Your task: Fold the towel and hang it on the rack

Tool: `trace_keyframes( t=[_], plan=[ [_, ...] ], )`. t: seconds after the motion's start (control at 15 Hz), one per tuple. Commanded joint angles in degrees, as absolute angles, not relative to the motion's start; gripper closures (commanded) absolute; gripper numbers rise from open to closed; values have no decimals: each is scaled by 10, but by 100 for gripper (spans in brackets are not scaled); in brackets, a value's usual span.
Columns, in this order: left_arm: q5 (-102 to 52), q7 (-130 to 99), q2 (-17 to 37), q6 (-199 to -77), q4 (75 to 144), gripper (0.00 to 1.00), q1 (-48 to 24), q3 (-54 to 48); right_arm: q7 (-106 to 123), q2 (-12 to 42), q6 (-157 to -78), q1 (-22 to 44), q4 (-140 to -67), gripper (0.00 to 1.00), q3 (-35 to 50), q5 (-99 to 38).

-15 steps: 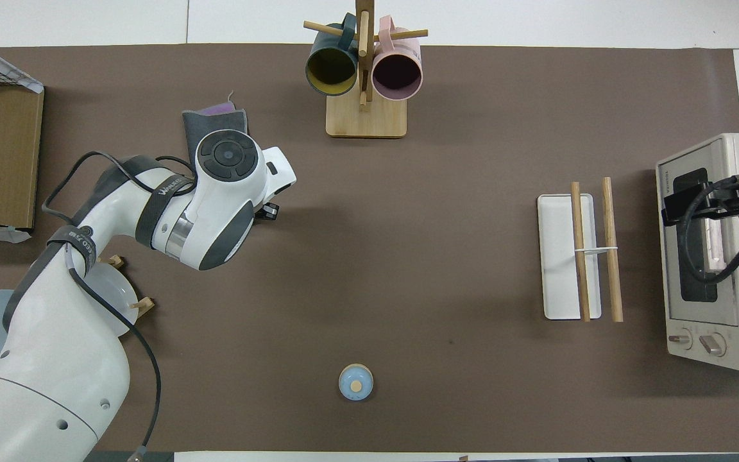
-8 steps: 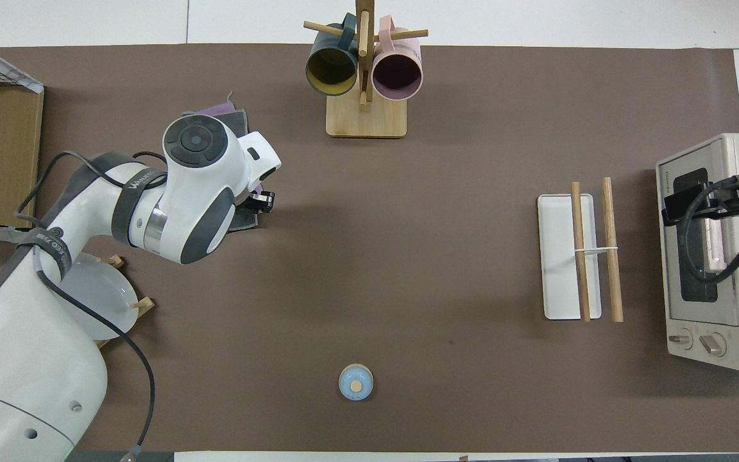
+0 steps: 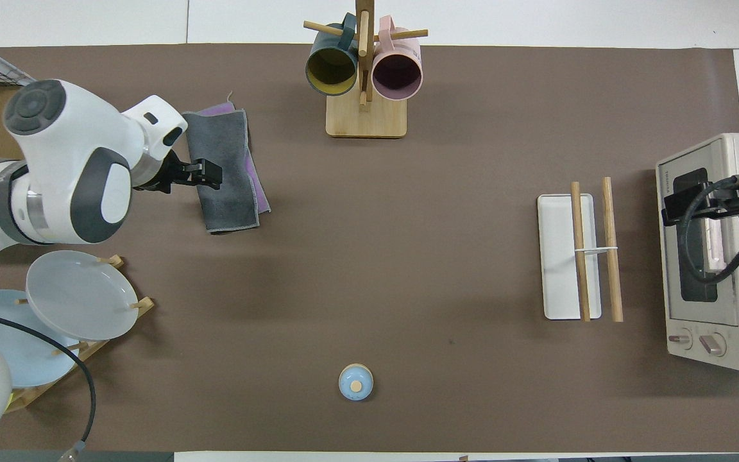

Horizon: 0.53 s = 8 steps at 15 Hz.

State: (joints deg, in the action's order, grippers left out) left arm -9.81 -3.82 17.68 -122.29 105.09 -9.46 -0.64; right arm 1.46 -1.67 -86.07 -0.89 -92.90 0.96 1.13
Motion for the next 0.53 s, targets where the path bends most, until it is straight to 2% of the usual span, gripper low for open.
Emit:
trace_keyframes(
  t=[0.0,0.2,0.47],
  plan=[
    [-163,18,171,-1254,1081,0,-63,-10,21,-25,-860,-18,-935,0,14,-1],
    [-227,54,178,-1316,1122,0,-59,-10,21,-25,-860,-18,-935,0,13,-1],
    [-250,56,187,-1323,1126,0,-59,-10,21,-25,-860,-18,-935,0,14,-1]
  ],
)
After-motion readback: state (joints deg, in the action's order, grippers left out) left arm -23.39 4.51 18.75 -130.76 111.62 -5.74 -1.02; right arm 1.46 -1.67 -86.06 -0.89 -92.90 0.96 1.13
